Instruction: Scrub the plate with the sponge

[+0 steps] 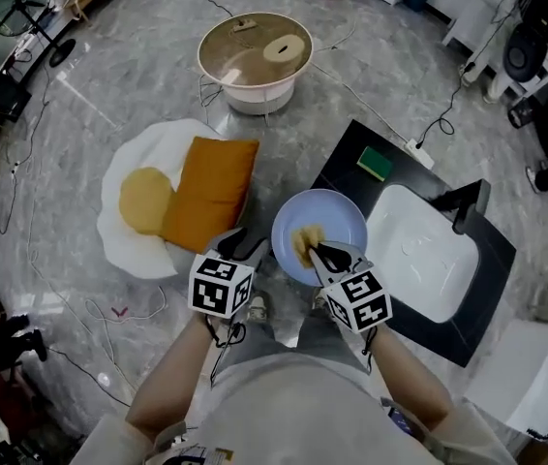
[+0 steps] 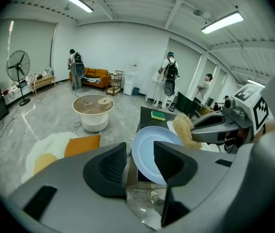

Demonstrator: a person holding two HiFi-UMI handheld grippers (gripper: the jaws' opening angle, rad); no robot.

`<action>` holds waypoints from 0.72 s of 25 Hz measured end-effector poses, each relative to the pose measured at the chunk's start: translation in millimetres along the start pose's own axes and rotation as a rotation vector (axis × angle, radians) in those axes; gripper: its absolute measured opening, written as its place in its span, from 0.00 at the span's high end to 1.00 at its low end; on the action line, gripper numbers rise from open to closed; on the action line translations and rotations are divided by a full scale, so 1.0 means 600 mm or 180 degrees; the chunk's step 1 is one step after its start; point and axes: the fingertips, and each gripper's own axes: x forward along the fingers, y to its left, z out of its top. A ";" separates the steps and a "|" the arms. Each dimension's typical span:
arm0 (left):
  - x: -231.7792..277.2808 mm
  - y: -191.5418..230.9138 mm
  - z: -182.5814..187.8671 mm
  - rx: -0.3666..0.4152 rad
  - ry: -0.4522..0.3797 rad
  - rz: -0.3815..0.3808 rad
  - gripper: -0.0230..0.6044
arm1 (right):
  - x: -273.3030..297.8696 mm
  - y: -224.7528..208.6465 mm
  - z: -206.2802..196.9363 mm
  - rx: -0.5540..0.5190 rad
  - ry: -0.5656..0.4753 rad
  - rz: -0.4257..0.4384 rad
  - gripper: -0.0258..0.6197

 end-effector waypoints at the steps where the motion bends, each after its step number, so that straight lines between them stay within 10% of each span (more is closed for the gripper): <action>1: 0.007 0.002 -0.003 -0.0067 0.0015 0.0055 0.67 | 0.004 -0.004 -0.005 -0.0046 0.0047 0.0069 0.89; 18: 0.134 0.010 -0.096 -0.0595 0.0536 0.0191 0.67 | 0.101 -0.055 -0.075 -0.0587 0.0665 0.0542 0.89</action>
